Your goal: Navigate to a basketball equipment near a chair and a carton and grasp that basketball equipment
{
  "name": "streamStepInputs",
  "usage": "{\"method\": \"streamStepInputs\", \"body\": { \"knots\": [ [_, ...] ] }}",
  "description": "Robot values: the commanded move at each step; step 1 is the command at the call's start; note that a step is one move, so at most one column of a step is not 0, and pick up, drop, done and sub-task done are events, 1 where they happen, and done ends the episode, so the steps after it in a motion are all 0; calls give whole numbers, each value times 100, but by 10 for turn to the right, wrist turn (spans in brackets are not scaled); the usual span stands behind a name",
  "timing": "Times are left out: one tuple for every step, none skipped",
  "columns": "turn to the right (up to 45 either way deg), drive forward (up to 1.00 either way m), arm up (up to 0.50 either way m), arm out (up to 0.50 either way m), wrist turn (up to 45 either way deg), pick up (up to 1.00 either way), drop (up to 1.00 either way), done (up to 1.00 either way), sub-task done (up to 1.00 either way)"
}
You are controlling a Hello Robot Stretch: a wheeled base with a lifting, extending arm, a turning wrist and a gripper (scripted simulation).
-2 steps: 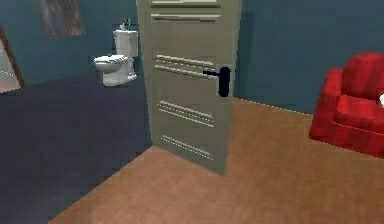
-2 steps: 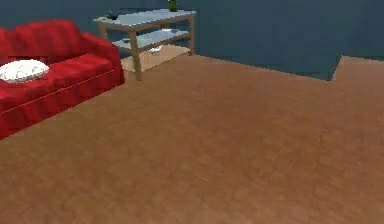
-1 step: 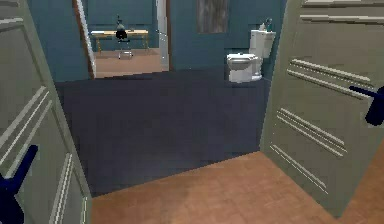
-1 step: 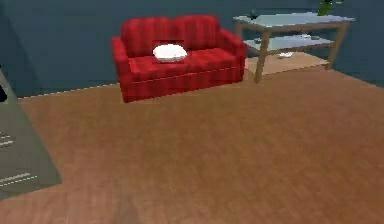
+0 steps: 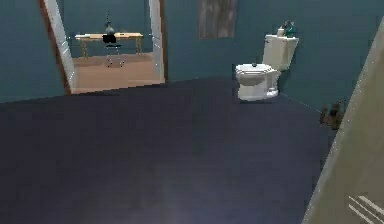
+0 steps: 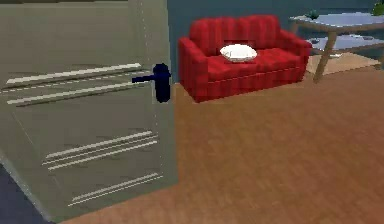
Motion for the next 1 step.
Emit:
{"method": "streamStepInputs", "body": {
  "knots": [
    [-390,0,0,0,0,0,0,0,0]
  ]
}}
